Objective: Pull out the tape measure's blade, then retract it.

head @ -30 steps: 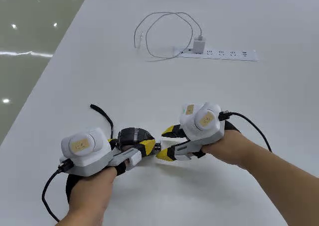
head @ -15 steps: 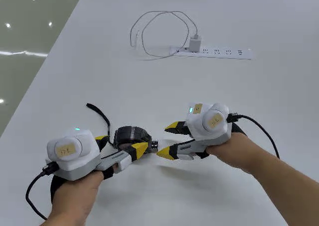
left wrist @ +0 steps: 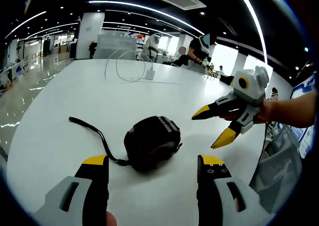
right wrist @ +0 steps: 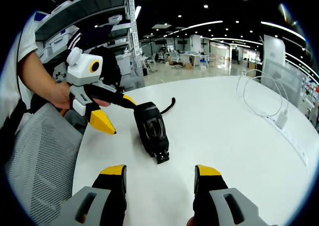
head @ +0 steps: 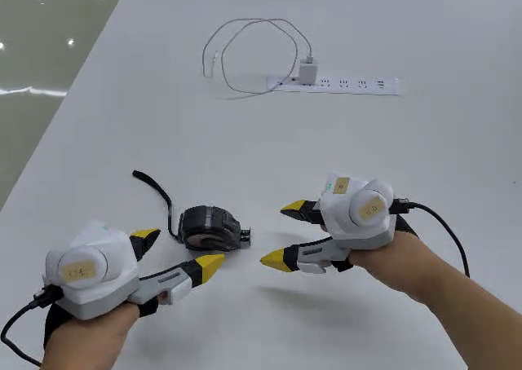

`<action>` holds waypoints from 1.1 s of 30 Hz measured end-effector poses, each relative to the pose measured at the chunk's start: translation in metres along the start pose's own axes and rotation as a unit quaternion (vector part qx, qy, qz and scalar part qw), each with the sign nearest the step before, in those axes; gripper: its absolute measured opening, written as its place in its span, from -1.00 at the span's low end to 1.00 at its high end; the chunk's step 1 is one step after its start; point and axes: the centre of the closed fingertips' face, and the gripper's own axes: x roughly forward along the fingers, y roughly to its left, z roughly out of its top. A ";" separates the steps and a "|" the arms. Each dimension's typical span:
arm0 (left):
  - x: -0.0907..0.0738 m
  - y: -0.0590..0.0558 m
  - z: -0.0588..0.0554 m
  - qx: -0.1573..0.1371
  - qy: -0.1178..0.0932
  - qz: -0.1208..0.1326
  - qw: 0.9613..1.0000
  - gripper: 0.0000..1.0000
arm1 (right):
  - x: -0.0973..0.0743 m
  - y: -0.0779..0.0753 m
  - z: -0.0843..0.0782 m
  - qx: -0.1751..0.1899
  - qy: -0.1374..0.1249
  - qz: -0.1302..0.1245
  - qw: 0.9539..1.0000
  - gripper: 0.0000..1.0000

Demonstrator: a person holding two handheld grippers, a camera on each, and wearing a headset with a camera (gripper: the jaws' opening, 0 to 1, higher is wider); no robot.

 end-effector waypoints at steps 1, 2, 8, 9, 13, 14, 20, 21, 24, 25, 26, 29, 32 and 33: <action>-0.002 0.000 -0.001 0.002 0.001 -0.001 1.000 0.39 | -0.002 0.001 0.000 0.000 0.000 -0.001 1.000 0.04; -0.003 0.001 -0.002 0.003 0.001 -0.003 1.000 0.39 | -0.004 0.001 -0.001 0.001 -0.001 -0.004 1.000 0.05; -0.011 -0.001 -0.004 0.015 0.001 -0.014 1.000 0.42 | -0.015 0.002 -0.005 0.009 -0.006 -0.016 1.000 0.13; -0.012 -0.001 -0.004 0.017 0.001 -0.017 1.000 0.43 | -0.017 0.002 -0.007 0.009 -0.007 -0.019 1.000 0.16; -0.014 0.000 -0.005 0.027 0.003 -0.023 0.999 0.44 | -0.023 0.002 -0.012 0.016 -0.008 -0.027 0.999 0.23; -0.016 0.000 -0.005 0.028 0.004 -0.025 0.999 0.44 | -0.025 0.003 -0.014 0.018 -0.008 -0.028 0.999 0.24; -0.020 -0.003 -0.005 0.040 0.006 -0.035 0.999 0.46 | -0.037 0.005 -0.019 0.022 -0.010 -0.038 0.999 0.29; -0.021 -0.004 -0.005 0.043 0.007 -0.037 0.998 0.47 | -0.039 0.006 -0.021 0.023 -0.011 -0.040 0.999 0.31; -0.025 -0.006 -0.007 0.051 0.009 -0.043 0.998 0.47 | -0.045 0.009 -0.028 0.027 -0.010 -0.044 0.999 0.35; -0.026 -0.006 -0.008 0.052 0.010 -0.044 0.998 0.47 | -0.047 0.010 -0.030 0.027 -0.010 -0.045 0.999 0.37; -0.027 -0.007 -0.010 0.054 0.012 -0.045 0.997 0.47 | -0.049 0.011 -0.031 0.027 -0.010 -0.046 0.999 0.38; -0.029 -0.007 -0.014 0.058 0.016 -0.048 0.997 0.48 | -0.055 0.013 -0.037 0.032 -0.011 -0.055 0.998 0.43; -0.033 -0.007 -0.016 0.062 0.018 -0.048 0.997 0.47 | -0.060 0.014 -0.041 0.037 -0.010 -0.062 0.997 0.44; -0.034 -0.007 -0.016 0.061 0.018 -0.049 0.997 0.48 | -0.061 0.015 -0.041 0.039 -0.013 -0.064 0.997 0.46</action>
